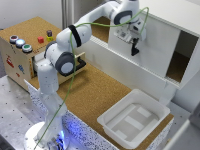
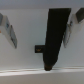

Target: Slide the door to the left

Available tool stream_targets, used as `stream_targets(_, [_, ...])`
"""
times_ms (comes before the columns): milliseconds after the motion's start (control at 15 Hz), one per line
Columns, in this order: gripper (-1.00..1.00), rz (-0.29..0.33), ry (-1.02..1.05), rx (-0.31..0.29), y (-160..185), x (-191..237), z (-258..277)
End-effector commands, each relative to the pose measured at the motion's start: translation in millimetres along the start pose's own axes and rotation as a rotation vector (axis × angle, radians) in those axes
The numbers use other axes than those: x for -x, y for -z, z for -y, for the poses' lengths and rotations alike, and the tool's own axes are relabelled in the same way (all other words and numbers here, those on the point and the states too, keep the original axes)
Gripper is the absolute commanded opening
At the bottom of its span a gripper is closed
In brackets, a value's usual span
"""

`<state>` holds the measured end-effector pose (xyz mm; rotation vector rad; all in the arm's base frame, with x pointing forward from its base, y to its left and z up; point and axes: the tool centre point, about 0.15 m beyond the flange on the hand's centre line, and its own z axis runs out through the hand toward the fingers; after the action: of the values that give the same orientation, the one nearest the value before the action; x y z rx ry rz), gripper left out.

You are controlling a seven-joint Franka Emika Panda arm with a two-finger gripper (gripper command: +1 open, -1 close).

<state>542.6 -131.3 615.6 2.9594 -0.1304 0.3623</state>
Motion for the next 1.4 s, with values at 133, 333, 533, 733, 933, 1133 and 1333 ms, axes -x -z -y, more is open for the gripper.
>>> stream_targets(133, [1.0,-0.142,-0.05,0.137,-10,18,13])
stream_targets(333, [1.0,-0.142,-0.05,0.137,-10,18,13])
stream_targets(533, [1.0,-0.142,-0.05,0.137,-10,18,13])
stream_targets(733, [1.0,-0.027,-0.036,0.055,-15,3,7])
stream_targets(933, [1.0,-0.036,-0.055,0.009,-19,2,-20])
stream_targets(1133, [1.0,-0.03,-0.061,-0.079,-22,6,-47])
stream_targets(1333, [1.0,-0.074,-0.016,-0.2,-29,13,-48])
